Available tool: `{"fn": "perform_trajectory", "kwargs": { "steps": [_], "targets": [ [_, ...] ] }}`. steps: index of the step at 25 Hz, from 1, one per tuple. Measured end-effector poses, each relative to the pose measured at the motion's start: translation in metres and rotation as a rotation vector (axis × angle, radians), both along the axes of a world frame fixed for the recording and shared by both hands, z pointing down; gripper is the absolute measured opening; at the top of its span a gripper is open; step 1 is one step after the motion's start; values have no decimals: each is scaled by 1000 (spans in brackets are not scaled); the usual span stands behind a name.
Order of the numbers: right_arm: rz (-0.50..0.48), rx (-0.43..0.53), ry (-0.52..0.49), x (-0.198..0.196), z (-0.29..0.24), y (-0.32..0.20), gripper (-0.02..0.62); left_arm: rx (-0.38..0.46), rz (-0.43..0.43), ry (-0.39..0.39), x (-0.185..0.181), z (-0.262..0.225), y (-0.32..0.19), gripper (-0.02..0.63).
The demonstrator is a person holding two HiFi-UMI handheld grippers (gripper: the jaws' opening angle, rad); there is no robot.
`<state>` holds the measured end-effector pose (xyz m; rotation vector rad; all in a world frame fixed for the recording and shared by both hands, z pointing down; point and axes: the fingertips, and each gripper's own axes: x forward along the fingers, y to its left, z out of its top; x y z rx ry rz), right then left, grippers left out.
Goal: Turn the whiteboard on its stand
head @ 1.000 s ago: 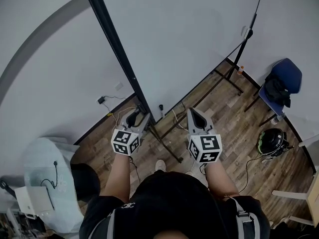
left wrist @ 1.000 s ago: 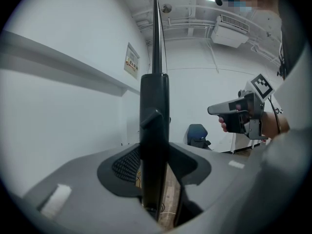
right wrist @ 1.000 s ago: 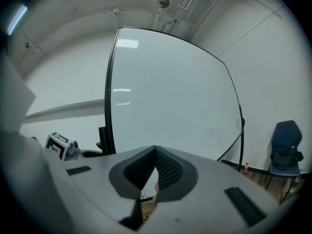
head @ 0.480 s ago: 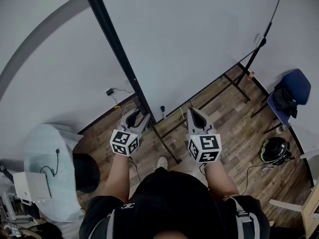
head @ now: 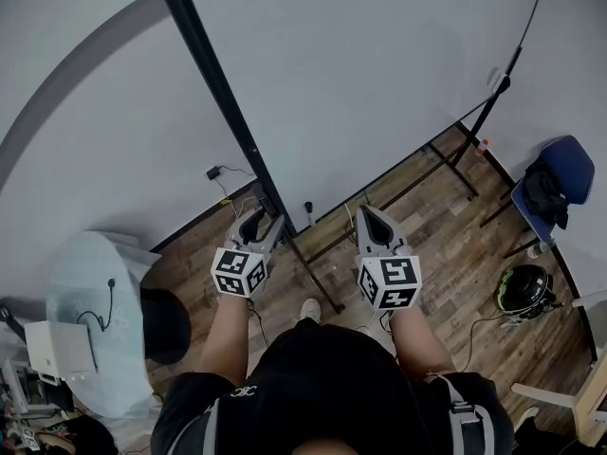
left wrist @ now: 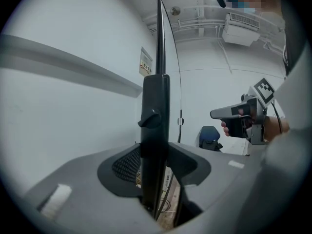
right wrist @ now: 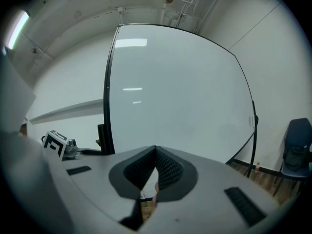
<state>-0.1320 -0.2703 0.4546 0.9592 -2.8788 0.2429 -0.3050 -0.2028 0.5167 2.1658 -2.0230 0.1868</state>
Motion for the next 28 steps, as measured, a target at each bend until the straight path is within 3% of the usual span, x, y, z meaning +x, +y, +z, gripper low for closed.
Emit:
{"fn": "perform_trajectory", "kwargs": {
  "steps": [7, 11, 14, 18, 21, 24, 28],
  "targets": [
    [-17, 10, -2, -2, -4, -2, -8, 18, -120, 60, -2, -11, 8, 181],
    [-36, 14, -11, -5, -7, -1, -8, 36, -194, -8, -5, -27, 20, 181],
    [-53, 13, -11, -6, -6, 2, -8, 97, -257, -18, -12, -50, 38, 176],
    [-65, 4, -10, -2, -3, 2, -8, 160, -308, -27, -8, -81, 54, 62],
    [-56, 6, -21, 2, -3, 0, -8, 176, -308, -33, 7, -93, 52, 9],
    [-24, 25, -43, 14, -7, -2, -8, 181, -285, -3, 31, -98, 45, 11],
    [21, 59, -103, 35, -15, -6, -8, 160, -265, -49, 58, -93, 26, 9]
  ]
}}
